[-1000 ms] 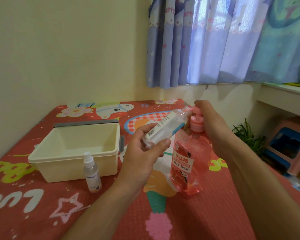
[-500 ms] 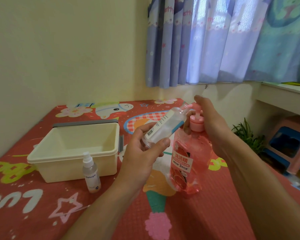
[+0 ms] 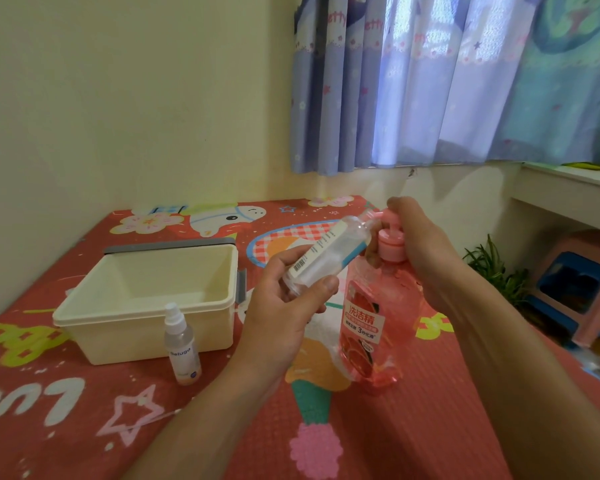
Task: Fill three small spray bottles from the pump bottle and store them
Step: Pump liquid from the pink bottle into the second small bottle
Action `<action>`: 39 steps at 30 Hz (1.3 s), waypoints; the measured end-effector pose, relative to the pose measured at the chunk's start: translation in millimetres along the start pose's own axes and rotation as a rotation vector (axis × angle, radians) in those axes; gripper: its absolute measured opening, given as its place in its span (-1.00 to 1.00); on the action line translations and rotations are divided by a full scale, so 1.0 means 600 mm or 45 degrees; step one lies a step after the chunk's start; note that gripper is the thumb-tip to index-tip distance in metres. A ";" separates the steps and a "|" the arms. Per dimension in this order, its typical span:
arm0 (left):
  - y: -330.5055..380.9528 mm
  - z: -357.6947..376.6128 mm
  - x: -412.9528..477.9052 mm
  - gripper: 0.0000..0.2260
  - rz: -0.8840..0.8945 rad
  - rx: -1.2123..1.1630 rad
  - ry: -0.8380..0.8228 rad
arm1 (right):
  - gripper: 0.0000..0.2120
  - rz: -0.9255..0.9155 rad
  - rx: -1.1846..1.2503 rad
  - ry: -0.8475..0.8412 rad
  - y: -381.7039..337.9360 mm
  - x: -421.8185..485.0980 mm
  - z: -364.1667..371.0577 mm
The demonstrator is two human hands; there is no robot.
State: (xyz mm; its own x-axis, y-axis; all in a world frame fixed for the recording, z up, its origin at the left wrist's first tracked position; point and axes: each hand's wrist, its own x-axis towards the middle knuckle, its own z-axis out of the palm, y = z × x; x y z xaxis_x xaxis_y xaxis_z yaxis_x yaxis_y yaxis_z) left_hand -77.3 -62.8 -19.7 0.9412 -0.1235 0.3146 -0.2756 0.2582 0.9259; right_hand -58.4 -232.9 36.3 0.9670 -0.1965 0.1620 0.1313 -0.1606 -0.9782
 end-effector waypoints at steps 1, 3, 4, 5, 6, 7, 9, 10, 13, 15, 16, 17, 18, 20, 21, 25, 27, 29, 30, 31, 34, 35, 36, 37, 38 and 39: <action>0.000 0.000 0.000 -0.69 -0.004 0.003 0.000 | -0.50 -0.010 -0.016 0.002 0.001 0.000 0.000; 0.000 0.000 0.001 -0.68 -0.010 0.011 -0.004 | -0.51 -0.034 -0.023 0.003 0.001 -0.001 0.000; 0.000 0.001 0.001 -0.68 -0.010 0.011 -0.005 | -0.50 -0.036 -0.016 0.005 0.002 -0.001 -0.001; 0.000 0.000 0.001 -0.68 -0.012 0.011 -0.004 | -0.48 -0.031 -0.006 0.004 0.003 -0.001 -0.001; 0.001 0.000 0.000 -0.68 -0.011 0.008 -0.003 | -0.44 -0.020 0.005 -0.002 0.003 -0.001 -0.001; 0.001 0.000 0.000 -0.68 -0.008 0.004 -0.001 | -0.41 -0.007 0.013 -0.011 0.003 -0.001 -0.001; 0.002 0.000 -0.002 -0.67 0.001 -0.009 0.000 | -0.40 0.008 0.019 -0.012 0.003 -0.001 0.000; 0.001 0.000 -0.002 -0.68 0.005 -0.018 0.000 | -0.42 0.005 0.014 -0.001 0.002 -0.001 0.000; 0.002 0.000 -0.001 -0.68 0.002 -0.026 -0.008 | -0.48 -0.010 -0.028 0.021 0.001 0.000 0.000; 0.003 0.000 0.001 -0.68 -0.003 -0.015 -0.014 | -0.48 -0.023 -0.032 0.023 0.002 0.001 0.000; 0.002 0.000 0.002 -0.68 -0.007 -0.004 -0.017 | -0.48 -0.029 -0.026 0.019 0.004 0.001 0.000; 0.002 -0.001 0.002 -0.68 -0.011 0.008 -0.017 | -0.47 -0.030 -0.017 0.012 0.004 0.001 -0.001; 0.001 -0.001 0.002 -0.68 -0.014 0.015 -0.015 | -0.44 -0.025 -0.003 0.001 0.004 0.002 -0.001; 0.001 -0.002 0.001 -0.68 -0.013 0.007 -0.008 | -0.39 -0.005 0.013 -0.016 0.003 0.002 -0.001; 0.002 -0.001 0.001 -0.68 -0.008 -0.001 -0.007 | -0.40 -0.003 0.007 -0.015 0.002 0.002 -0.002; 0.001 -0.001 0.001 -0.69 0.004 -0.019 -0.013 | -0.51 -0.021 -0.034 0.010 0.000 0.000 -0.001; 0.000 -0.002 0.002 -0.69 -0.002 -0.011 -0.017 | -0.49 -0.036 -0.044 0.014 0.003 0.000 0.000; -0.002 -0.002 0.002 -0.68 -0.004 0.004 -0.016 | -0.46 -0.039 -0.015 0.018 0.004 -0.001 -0.001; -0.003 -0.002 0.002 -0.68 -0.004 0.001 -0.012 | -0.44 -0.027 0.001 0.012 0.004 -0.001 -0.001; -0.002 -0.002 0.002 -0.68 -0.004 -0.006 -0.008 | -0.42 -0.011 0.010 0.003 0.004 -0.001 -0.001; -0.002 0.000 0.001 -0.67 0.007 -0.021 -0.006 | -0.42 0.002 0.009 0.000 0.002 0.000 -0.001; -0.003 0.000 0.001 -0.68 0.010 -0.024 -0.006 | -0.45 -0.007 0.007 0.007 0.001 0.000 -0.001; -0.003 0.000 0.001 -0.68 0.008 -0.024 -0.008 | -0.49 -0.018 0.000 0.013 0.000 0.000 0.000; -0.002 0.000 0.001 -0.68 0.002 -0.021 -0.012 | -0.52 -0.026 -0.012 0.014 0.001 0.001 0.000; -0.001 -0.001 0.001 -0.69 -0.004 -0.013 -0.016 | -0.52 -0.032 -0.028 0.013 0.001 0.000 0.000; 0.000 -0.001 0.001 -0.69 -0.009 -0.005 -0.021 | -0.50 -0.038 -0.040 0.014 0.002 0.000 0.000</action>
State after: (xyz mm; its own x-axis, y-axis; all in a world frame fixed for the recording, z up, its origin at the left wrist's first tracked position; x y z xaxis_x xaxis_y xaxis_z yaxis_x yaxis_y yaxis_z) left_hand -76.8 -62.3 -19.8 0.9397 -0.1412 0.3115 -0.2682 0.2610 0.9273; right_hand -58.2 -233.4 34.9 0.9602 -0.2017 0.1930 0.1534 -0.1967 -0.9684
